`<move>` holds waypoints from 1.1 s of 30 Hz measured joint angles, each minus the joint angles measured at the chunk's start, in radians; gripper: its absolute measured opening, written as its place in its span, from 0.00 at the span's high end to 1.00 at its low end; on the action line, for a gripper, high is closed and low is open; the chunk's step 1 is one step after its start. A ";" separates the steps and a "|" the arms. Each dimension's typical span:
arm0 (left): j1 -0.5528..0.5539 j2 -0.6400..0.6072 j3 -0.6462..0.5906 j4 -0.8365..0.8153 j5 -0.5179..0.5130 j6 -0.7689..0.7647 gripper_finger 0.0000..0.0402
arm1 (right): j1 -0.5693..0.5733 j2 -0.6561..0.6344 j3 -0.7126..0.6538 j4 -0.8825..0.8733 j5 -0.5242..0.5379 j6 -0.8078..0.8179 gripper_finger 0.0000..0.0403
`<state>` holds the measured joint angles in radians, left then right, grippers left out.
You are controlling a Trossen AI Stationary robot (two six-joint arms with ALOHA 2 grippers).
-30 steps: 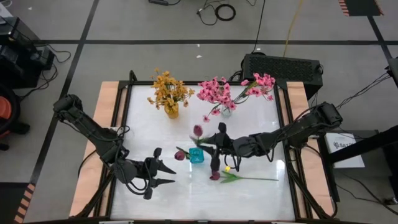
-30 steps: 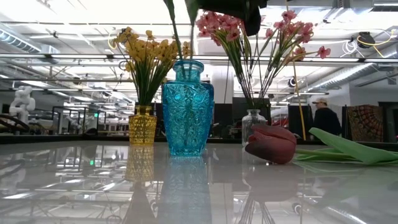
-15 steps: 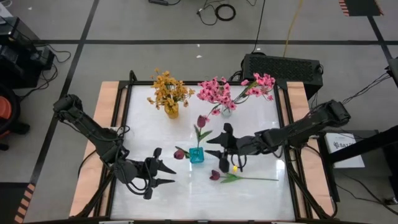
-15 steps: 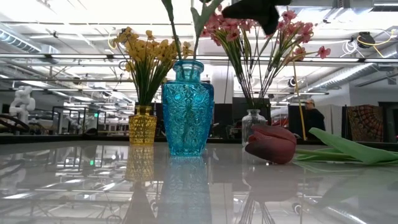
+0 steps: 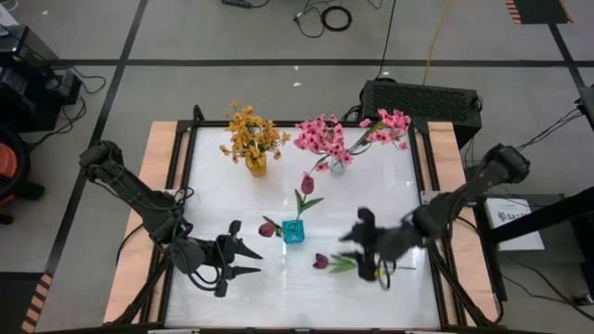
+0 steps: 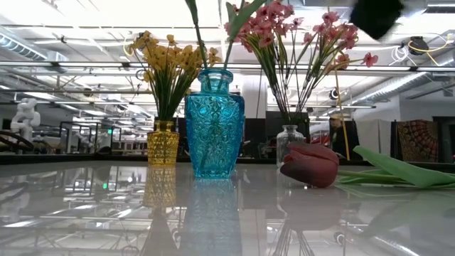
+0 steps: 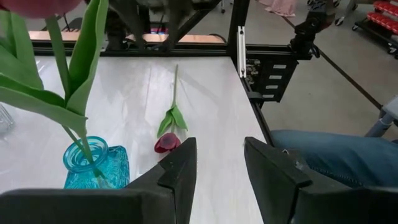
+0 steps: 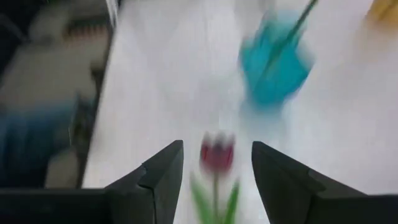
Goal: Sort flowers into vase by color
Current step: Put the dark red flower into the blue vase
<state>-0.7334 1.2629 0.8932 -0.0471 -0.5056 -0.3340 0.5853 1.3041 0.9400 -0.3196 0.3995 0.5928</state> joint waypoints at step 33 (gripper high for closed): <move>0.001 0.000 0.000 -0.023 -0.008 0.006 0.65 | 0.193 0.396 -0.001 -0.261 -0.058 0.279 0.81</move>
<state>-0.7326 1.2631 0.8932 -0.0696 -0.5133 -0.3275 0.7778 1.7004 0.9390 -0.5811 0.3417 0.8723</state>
